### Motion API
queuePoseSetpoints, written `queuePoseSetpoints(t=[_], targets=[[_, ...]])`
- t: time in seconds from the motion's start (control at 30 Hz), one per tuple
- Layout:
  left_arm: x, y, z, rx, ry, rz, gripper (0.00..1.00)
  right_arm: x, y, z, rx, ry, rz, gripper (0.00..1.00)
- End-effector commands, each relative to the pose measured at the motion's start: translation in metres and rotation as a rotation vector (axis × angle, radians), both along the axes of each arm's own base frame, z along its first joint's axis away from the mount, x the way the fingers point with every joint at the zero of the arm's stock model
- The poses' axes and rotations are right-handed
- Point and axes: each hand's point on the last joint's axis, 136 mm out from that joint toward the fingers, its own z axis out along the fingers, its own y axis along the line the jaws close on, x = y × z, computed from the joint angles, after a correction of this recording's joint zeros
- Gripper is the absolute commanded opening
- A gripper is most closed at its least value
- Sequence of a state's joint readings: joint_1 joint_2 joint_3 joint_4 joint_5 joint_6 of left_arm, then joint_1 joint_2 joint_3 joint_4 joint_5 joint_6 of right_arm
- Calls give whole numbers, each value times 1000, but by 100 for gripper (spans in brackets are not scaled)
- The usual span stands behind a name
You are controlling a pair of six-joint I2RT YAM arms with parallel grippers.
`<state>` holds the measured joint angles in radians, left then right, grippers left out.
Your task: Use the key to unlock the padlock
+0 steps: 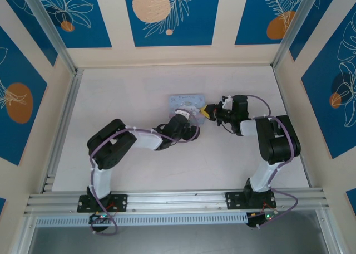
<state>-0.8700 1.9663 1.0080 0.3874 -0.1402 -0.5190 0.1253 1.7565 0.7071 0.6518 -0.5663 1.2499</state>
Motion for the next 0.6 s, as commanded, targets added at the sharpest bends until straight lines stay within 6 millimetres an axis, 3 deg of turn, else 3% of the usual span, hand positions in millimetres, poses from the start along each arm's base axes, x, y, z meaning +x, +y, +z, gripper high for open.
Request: queuePoseSetpoints(t=[0.0, 0.17, 0.33, 0.43, 0.57], targets=[[5, 12, -10, 67, -5, 35, 78, 3, 5, 8, 17, -27, 26, 0], [7, 14, -15, 91, -2, 44, 78, 2, 5, 3, 12, -16, 28, 0], [12, -4, -14, 56, 3, 3, 79, 2, 5, -2, 8, -1, 23, 0], [12, -23, -8, -10, 8, -49, 79, 2, 4, -5, 4, 9, 20, 0], [10, -39, 15, -195, 10, -78, 79, 1, 4, -9, 0, 21, 17, 0]])
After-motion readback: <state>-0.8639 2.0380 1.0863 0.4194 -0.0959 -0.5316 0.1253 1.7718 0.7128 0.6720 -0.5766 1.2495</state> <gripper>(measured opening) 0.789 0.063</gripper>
